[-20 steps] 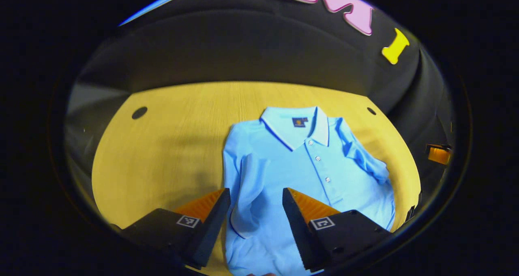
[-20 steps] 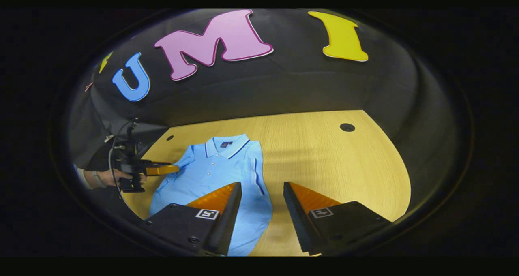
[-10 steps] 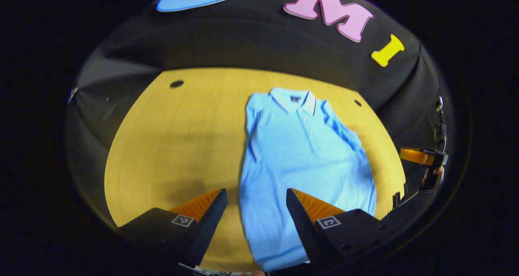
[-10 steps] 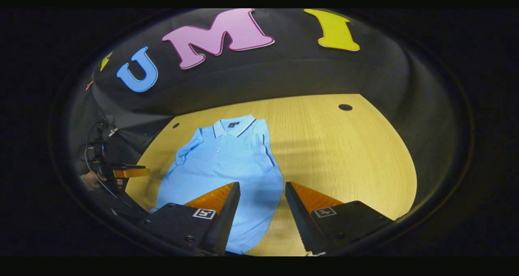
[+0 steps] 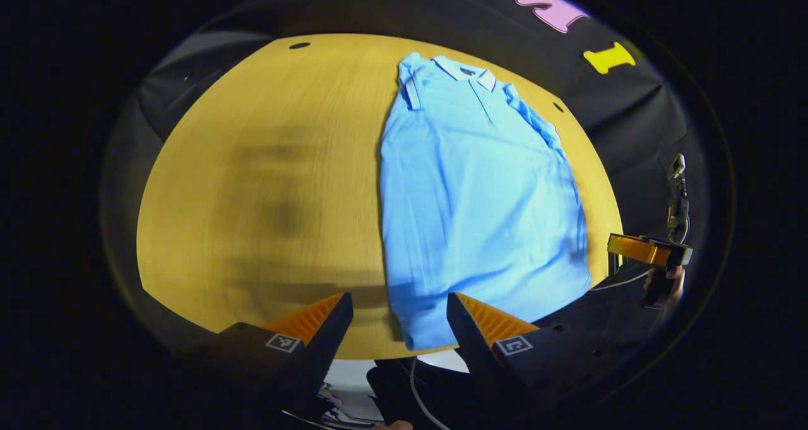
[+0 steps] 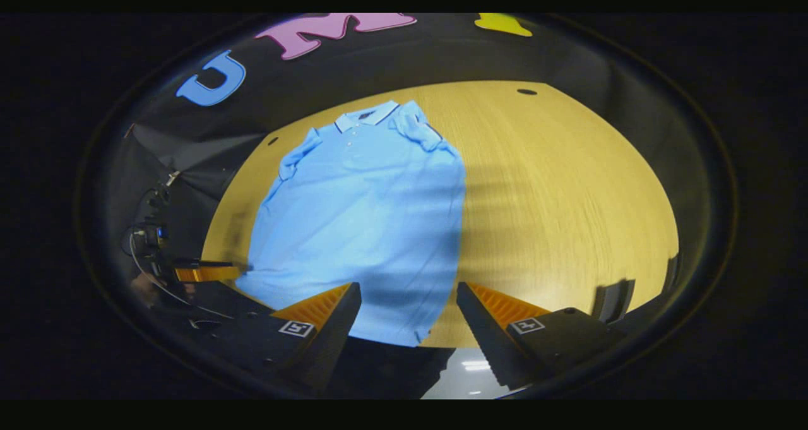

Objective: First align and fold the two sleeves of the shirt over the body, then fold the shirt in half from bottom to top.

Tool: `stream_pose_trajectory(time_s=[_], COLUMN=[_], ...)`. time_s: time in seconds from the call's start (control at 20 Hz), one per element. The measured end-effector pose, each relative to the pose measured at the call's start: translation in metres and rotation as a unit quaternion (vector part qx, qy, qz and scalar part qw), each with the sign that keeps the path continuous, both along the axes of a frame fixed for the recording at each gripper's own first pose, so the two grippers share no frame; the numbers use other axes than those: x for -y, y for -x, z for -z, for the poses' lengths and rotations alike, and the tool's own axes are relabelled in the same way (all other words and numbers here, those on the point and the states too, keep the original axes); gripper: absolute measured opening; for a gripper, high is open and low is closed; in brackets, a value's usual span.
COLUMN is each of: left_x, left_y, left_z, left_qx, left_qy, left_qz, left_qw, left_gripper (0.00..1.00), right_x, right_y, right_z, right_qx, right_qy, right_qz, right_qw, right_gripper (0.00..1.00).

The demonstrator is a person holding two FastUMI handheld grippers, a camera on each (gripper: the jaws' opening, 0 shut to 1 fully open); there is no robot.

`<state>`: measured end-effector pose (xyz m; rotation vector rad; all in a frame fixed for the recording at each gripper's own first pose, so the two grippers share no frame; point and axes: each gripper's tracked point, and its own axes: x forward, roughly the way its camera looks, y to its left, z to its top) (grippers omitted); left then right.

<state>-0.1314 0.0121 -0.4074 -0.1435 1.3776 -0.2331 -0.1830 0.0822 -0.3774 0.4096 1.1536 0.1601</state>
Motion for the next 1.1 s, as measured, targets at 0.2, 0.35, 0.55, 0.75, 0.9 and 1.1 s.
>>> stream_pose_trajectory(time_s=[0.2,0.35,0.55,0.75,0.9,1.1], left_x=[0.009,0.012,0.018,0.031,0.027,0.039], left_y=[0.019,0.023,0.029,0.031,0.028,0.012], left_z=[0.011,0.014,0.015,0.016,0.023,0.025], left_qx=[-0.033,-0.040,-0.052,-0.063,-0.063,-0.022], left_qy=[0.011,0.006,-0.005,0.002,-0.032,-0.010], left_qz=[0.009,0.017,0.025,0.017,0.021,0.039], left_qw=[0.999,0.999,0.998,0.998,0.997,0.999], left_gripper=[0.96,0.96,0.96,0.96,0.93,0.37], right_x=[-0.009,-0.007,-0.012,-0.026,-0.028,-0.031], right_y=[0.040,0.056,0.057,0.050,0.052,0.039], right_z=[0.018,0.031,0.037,0.038,0.046,0.049], right_qx=[-0.049,-0.072,-0.082,-0.091,-0.103,-0.079], right_qy=[-0.012,0.004,0.005,0.009,0.045,0.042], right_qz=[0.020,0.027,0.033,0.015,-0.030,-0.048], right_qw=[0.999,0.997,0.996,0.996,0.993,0.995], right_gripper=[0.96,0.96,0.93,0.87,0.78,0.07])
